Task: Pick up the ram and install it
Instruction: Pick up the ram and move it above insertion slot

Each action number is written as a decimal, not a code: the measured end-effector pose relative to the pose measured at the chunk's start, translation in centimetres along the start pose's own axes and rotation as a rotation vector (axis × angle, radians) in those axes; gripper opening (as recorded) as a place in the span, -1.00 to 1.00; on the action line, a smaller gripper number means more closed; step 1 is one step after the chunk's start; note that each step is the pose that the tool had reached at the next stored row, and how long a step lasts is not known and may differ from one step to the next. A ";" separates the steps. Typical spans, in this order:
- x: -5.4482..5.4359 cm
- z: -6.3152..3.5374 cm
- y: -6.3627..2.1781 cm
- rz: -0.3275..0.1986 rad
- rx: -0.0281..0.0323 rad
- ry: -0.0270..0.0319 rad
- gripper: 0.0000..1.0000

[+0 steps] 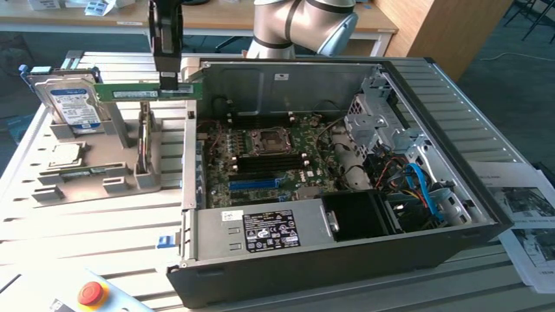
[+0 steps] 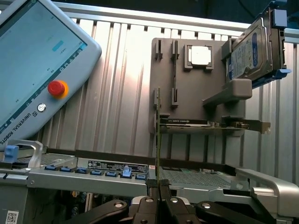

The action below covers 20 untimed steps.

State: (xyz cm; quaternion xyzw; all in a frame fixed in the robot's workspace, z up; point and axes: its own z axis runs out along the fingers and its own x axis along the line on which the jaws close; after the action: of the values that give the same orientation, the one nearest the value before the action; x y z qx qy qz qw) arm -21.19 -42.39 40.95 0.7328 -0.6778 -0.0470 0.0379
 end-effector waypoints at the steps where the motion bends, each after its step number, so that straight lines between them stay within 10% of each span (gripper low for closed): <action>1: 0.0 0.00 0.00 0.000 0.0001 0.0000 -0.76; 12: 0.2 -0.35 -2.86 0.000 0.0000 0.0001 -0.76; 15: 0.5 -0.84 -6.86 0.000 -0.0001 0.0000 -0.76; 20: 0.6 -1.01 -8.25 0.000 -0.0001 0.0001 -0.76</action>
State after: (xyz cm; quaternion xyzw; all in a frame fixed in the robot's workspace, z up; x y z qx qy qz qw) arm -12.85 -42.39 40.95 0.7328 -0.6778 -0.0470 0.0379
